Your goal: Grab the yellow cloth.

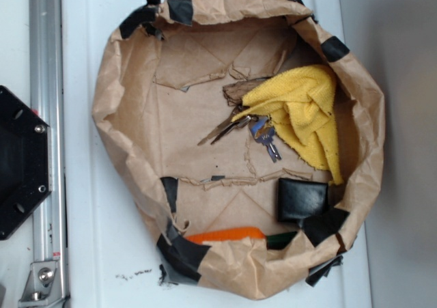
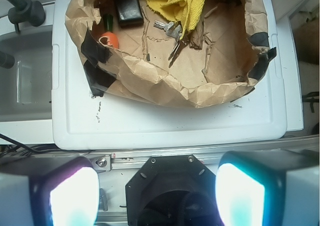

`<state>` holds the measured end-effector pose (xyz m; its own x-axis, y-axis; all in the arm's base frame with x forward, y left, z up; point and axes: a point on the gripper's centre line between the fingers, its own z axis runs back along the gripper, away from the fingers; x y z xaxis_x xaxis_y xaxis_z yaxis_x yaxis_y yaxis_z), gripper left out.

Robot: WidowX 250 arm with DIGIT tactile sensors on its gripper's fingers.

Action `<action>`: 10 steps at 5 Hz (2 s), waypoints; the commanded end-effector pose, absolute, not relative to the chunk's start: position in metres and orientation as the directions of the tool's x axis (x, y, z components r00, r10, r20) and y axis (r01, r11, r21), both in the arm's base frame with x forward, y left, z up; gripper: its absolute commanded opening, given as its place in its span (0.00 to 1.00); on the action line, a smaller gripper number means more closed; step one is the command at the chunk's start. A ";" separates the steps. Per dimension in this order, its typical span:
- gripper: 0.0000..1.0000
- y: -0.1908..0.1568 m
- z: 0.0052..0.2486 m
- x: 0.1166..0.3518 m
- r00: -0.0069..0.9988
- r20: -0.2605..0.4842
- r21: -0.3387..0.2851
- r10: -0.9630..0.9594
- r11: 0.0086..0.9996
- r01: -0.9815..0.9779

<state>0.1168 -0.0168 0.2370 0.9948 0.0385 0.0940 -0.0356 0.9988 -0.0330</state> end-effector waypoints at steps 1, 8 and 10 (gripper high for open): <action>1.00 -0.017 0.237 0.117 0.995 0.094 -0.033 0.039 0.999 -0.036; 1.00 0.046 0.051 0.324 0.990 -0.096 0.133 -0.099 0.985 0.112; 0.00 0.048 0.056 0.321 0.997 -0.043 0.155 -0.062 0.985 0.068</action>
<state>0.3195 0.0478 0.0383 0.9904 -0.0684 -0.1202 0.0847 0.9871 0.1357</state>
